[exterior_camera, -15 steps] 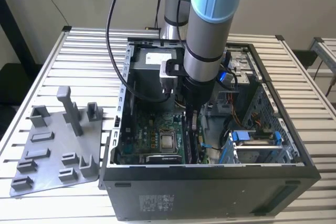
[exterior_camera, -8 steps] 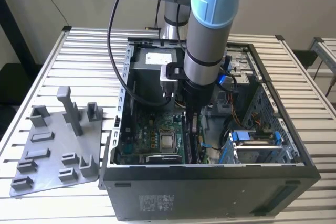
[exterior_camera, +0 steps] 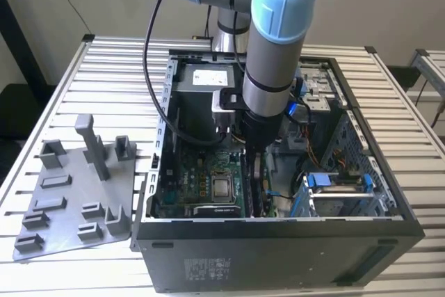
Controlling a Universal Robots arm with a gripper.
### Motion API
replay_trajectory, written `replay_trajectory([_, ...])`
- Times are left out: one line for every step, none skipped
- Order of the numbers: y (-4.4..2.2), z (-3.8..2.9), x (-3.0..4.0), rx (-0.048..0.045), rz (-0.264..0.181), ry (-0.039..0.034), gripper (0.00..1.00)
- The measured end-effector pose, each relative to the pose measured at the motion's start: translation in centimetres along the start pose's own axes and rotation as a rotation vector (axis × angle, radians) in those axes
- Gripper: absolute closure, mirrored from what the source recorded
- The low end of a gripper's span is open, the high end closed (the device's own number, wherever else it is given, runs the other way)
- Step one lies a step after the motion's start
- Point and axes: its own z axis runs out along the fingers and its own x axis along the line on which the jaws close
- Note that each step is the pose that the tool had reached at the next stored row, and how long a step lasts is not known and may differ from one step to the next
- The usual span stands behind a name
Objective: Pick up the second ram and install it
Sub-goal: 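Press down the second ram until it locks into place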
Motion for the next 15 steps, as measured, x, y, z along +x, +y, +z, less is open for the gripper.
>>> replay_trajectory([-0.01, -0.27, -0.05, 0.0007, 0.000, -0.0047, 0.89])
replay_trajectory([-0.01, -0.74, -0.06, 0.0005, 0.000, -0.0035, 0.89])
replay_trajectory([-0.01, -1.24, -0.06, 0.0003, 0.000, -0.0021, 0.89])
replay_trajectory([-0.01, -1.71, -0.08, 0.0003, 0.000, -0.0019, 0.89])
replay_trajectory([-0.01, -2.15, -0.10, 0.0003, 0.000, -0.0022, 0.89])
replay_trajectory([-0.01, -2.63, -0.12, 0.0002, 0.000, -0.0017, 0.89])
replay_trajectory([-0.02, -2.85, -0.14, 0.0003, 0.000, -0.0019, 0.89])
replay_trajectory([-0.02, -2.91, -0.14, 0.0003, 0.000, -0.0018, 0.89])
replay_trajectory([-0.02, -2.91, -0.14, 0.0004, 0.000, -0.0022, 0.89])
replay_trajectory([-0.02, -2.94, -0.15, 0.0003, 0.000, -0.0019, 0.89])
replay_trajectory([-0.02, -2.97, -0.14, 0.0003, 0.000, -0.0016, 0.89])
replay_trajectory([-0.02, -2.99, -0.14, 0.0003, 0.000, -0.0015, 0.89])
replay_trajectory([-0.02, -3.01, -0.15, 0.0004, 0.000, -0.0014, 0.89])
replay_trajectory([-0.02, -3.03, -0.15, 0.0004, 0.000, -0.0014, 0.89])
replay_trajectory([-0.02, -3.06, -0.15, 0.0003, 0.000, -0.0012, 0.89])
